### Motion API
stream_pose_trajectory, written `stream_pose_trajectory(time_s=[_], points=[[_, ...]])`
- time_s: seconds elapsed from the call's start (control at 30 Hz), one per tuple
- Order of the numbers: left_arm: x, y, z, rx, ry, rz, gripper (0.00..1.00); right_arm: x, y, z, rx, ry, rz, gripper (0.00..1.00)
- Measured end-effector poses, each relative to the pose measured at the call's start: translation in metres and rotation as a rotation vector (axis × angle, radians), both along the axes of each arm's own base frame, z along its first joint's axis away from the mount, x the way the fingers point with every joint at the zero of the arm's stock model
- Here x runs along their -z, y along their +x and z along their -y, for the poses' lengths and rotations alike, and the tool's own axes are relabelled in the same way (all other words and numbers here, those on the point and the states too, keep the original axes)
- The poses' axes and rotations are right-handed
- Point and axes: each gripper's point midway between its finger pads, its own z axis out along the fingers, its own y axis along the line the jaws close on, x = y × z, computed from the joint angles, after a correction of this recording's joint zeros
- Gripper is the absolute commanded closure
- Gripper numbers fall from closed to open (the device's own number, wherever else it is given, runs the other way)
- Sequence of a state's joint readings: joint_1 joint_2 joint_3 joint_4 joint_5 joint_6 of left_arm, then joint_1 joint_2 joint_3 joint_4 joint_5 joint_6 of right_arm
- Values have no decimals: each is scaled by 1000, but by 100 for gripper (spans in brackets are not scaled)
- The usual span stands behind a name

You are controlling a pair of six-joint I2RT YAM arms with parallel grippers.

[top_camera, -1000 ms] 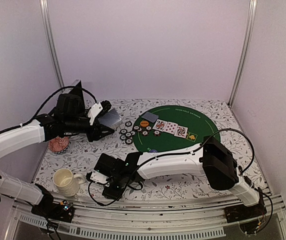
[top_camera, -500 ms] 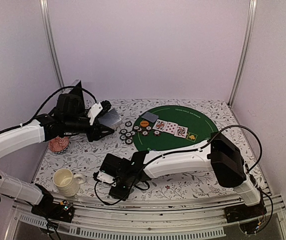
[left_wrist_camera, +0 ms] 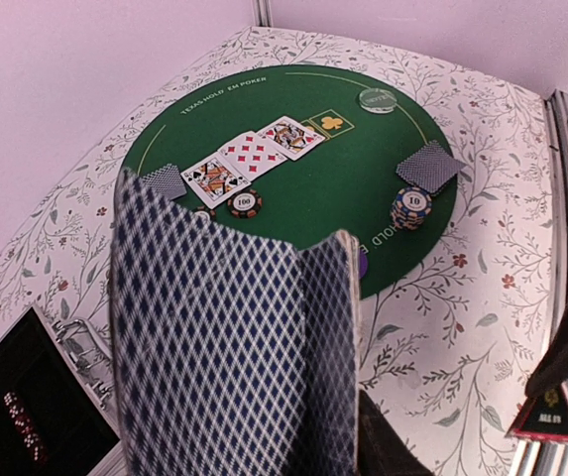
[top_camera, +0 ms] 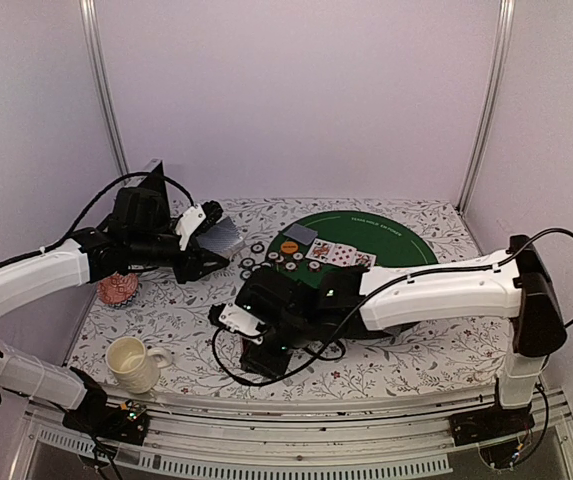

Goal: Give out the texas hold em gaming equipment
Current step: Pick up the all-in button from the corner of the board, then place the all-in button in the small blind area.

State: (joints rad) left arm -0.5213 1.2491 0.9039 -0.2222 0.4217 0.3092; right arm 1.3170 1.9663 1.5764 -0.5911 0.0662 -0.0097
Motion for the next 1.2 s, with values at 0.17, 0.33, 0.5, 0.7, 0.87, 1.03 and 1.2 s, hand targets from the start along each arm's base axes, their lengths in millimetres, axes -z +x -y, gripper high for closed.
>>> stream_pose_trajectory(time_s=[0.17,0.33,0.5,0.7,0.87,1.03,1.2], points=[[0,0,0,0,-1,-1,62,-48,21,32,95,116,12,53],[0,-1,1,3,-4,-3,62,-54,70,99,300,145,-11,53],[0,-1,1,7,-7,-5,62,-32,111,178,551,115,-64,53],[0,-2,1,8,-7,-7,62,-14,127,252,774,82,-112,54],[1,-1,2,8,-7,-11,62,-11,121,252,765,76,-139,54],[3,-1,2,10,-6,-18,62,-14,142,229,715,52,-134,54],[3,-1,2,9,-5,-18,62,-10,182,183,628,41,-115,54]])
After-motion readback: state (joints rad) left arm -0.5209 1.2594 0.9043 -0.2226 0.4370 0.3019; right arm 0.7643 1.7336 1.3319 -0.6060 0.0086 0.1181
